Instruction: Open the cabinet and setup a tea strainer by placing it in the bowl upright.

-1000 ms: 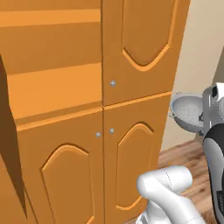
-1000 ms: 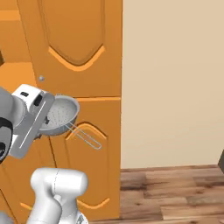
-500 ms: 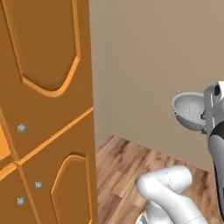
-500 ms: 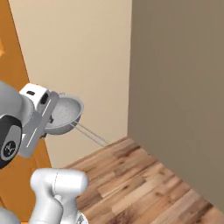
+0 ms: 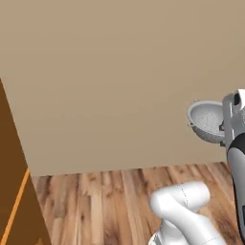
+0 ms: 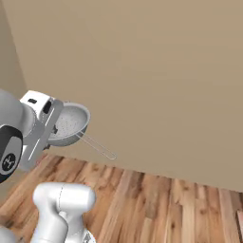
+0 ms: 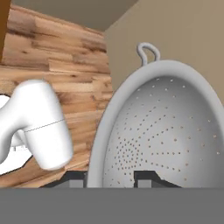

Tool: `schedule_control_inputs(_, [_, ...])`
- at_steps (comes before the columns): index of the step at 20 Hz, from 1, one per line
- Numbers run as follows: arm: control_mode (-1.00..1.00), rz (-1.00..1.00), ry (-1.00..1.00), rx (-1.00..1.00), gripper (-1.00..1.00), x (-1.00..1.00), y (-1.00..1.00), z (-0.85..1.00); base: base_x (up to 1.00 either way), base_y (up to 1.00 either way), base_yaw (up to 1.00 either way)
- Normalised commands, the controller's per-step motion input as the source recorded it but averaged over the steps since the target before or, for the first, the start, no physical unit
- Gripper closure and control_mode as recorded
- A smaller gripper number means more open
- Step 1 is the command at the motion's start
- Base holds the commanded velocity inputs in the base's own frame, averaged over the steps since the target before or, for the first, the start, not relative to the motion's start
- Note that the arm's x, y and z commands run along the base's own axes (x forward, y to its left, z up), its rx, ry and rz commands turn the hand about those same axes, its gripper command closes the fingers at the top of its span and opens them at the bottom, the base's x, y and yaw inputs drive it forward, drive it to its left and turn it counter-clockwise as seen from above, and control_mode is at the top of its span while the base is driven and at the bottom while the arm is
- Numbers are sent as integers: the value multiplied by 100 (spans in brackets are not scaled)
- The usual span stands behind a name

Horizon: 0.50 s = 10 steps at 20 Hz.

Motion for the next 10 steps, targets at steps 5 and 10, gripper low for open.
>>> schedule_control_inputs(5, [100, 0, 0, 0, 100, 0, 0, 0, 0, 0, -100])
schedule_control_inputs(10, [100, 0, 0, 0, 100, 0, 0, 0, 0, 0, -100])
